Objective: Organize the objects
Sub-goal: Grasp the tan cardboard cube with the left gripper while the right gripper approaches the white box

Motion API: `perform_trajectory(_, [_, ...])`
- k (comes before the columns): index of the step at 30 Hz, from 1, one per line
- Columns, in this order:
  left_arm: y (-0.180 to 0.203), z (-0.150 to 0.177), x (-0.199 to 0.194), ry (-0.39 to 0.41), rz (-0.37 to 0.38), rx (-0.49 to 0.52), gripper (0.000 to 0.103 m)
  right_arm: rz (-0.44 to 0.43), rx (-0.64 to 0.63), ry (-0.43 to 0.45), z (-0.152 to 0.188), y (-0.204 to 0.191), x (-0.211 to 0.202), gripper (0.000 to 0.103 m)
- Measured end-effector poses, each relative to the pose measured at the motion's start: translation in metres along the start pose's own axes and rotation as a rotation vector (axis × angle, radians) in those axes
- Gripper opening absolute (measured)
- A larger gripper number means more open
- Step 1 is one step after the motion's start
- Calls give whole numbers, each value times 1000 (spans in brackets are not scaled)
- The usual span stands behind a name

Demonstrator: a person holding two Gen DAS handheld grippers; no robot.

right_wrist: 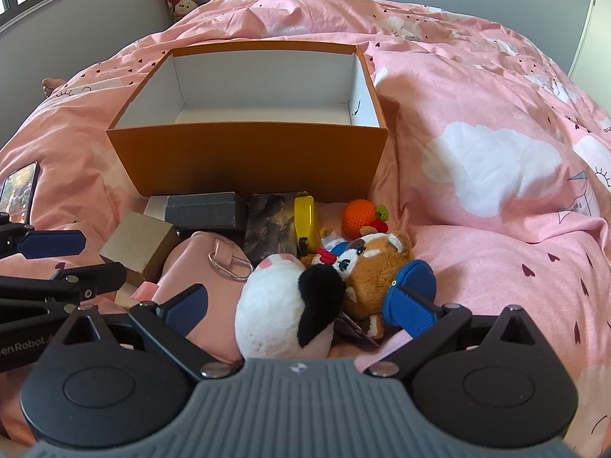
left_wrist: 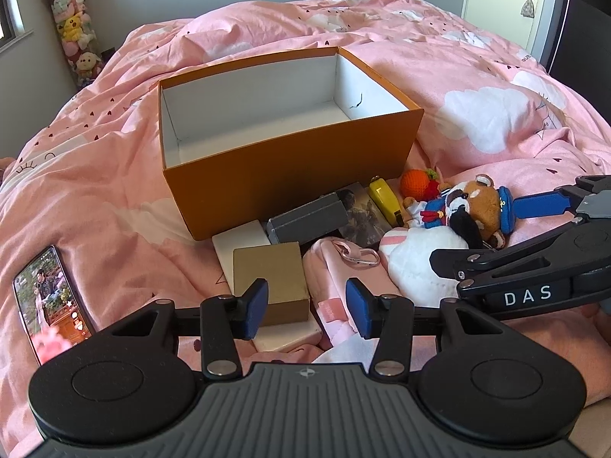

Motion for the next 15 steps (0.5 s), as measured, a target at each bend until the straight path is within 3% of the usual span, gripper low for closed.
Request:
perform_trajectory(6, [-11, 5, 5, -39, 32, -20, 49, -32, -93, -26, -3, -15, 6, 99])
perform_trajectory(11, [-29, 4, 10, -44, 67, -88, 50, -91, -171, -54, -11, -32, 15, 79])
perform_trajectory(15, [-44, 4, 18, -55, 82, -151, 66, -131, -196, -81, -20, -43, 27, 60])
Point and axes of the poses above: each gripper's, at about its wrist camera, not at the fingertips, and x roughly the way its jaws point, y to its right, z to its underside, the point moved 4 cm from there along x, roughly the way its jaws point, and after that the axes turned 10 degrees about x, right-handed, at the moved point
